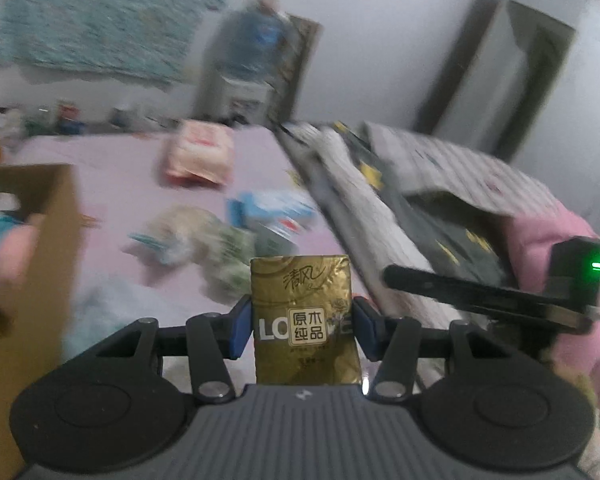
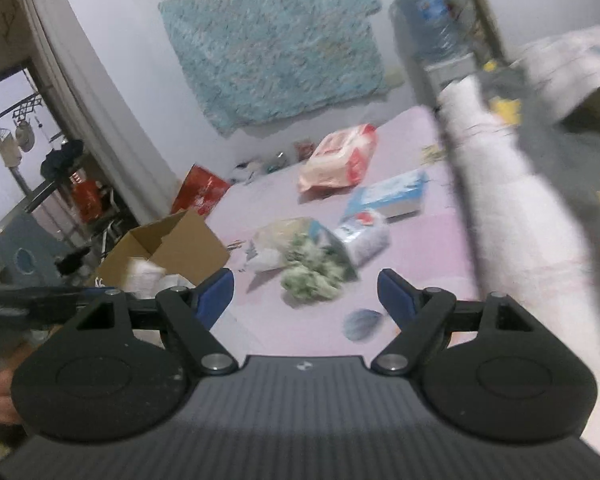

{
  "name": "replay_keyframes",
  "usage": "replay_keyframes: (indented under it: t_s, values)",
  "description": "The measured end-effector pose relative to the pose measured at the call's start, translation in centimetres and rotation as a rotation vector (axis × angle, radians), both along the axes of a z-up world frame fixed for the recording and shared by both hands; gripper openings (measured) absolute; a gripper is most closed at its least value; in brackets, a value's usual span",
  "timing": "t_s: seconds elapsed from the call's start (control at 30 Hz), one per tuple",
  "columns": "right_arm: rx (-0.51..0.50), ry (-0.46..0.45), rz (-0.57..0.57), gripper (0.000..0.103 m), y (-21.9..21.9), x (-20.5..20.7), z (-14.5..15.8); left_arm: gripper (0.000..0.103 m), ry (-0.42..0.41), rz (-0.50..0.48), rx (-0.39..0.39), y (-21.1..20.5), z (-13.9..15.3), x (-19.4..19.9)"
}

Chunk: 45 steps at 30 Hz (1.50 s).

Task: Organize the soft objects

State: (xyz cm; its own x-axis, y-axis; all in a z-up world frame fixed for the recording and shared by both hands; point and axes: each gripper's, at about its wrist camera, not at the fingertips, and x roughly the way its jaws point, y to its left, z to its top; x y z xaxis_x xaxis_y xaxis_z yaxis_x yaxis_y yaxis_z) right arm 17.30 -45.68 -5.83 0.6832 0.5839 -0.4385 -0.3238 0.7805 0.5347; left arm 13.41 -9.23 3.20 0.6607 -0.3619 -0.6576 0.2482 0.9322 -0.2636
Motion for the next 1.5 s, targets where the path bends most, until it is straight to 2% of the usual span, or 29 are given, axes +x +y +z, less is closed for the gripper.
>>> replay_keyframes:
  t_s: [0.2,0.3,0.4,0.47,0.53,0.57,0.67,0.8,0.93,1.07,1.13,1.23,1.37,1.43,1.5]
  values:
    - [-0.108,0.037,0.123,0.077,8.9,8.3,-2.8,0.053,-0.031,0.162,0.008,6.3,1.4,-0.7]
    - [-0.200,0.052,0.159,0.070,12.8,11.6,-4.5,0.053,-0.035,0.221,0.011,9.1,1.6,-1.2]
    - [-0.260,0.098,0.149,0.061,15.1,14.3,-6.2,0.053,-0.033,0.279,0.001,12.1,1.6,-1.5]
    - [-0.284,0.136,0.144,0.053,15.7,15.1,-7.3,0.053,-0.029,0.318,-0.004,14.2,1.6,-1.9]
    - [-0.325,0.134,0.121,0.046,16.2,15.1,-7.5,0.053,-0.026,0.354,-0.007,16.3,1.6,-2.4]
    - [-0.329,0.138,0.119,0.039,16.2,14.9,-7.5,0.053,-0.025,0.368,-0.006,17.2,1.6,-2.7]
    - [-0.354,0.169,0.116,0.025,16.0,14.4,-7.3,0.053,-0.013,0.414,0.018,19.7,1.3,-3.0]
    - [-0.378,0.202,0.112,0.017,15.8,13.6,-7.4,0.053,0.031,0.441,0.036,22.1,0.3,-2.8]
    - [-0.332,0.250,0.083,0.015,14.9,12.6,-7.6,0.053,0.133,0.419,0.029,24.2,-2.0,-1.4]
    - [-0.192,0.317,0.057,0.013,12.6,11.1,-7.2,0.053,0.240,0.378,0.066,25.2,-4.4,0.3]
    - [-0.124,0.316,0.054,0.013,11.6,10.1,-6.3,0.053,0.283,0.353,0.102,25.3,-5.5,1.2]
    - [-0.063,0.278,0.043,0.013,10.4,8.6,-3.7,0.053,0.343,0.321,0.149,25.4,-6.9,2.6]
    - [0.019,0.210,0.062,0.013,10.1,6.6,0.8,0.053,0.365,0.304,0.234,25.4,-8.5,3.8]
    - [0.053,0.172,0.095,0.013,10.9,5.8,3.0,0.054,0.387,0.285,0.242,25.6,-9.2,4.2]
    - [0.098,0.147,0.146,0.013,12.3,5.3,5.0,0.055,0.418,0.280,0.213,26.0,-10.0,4.4]
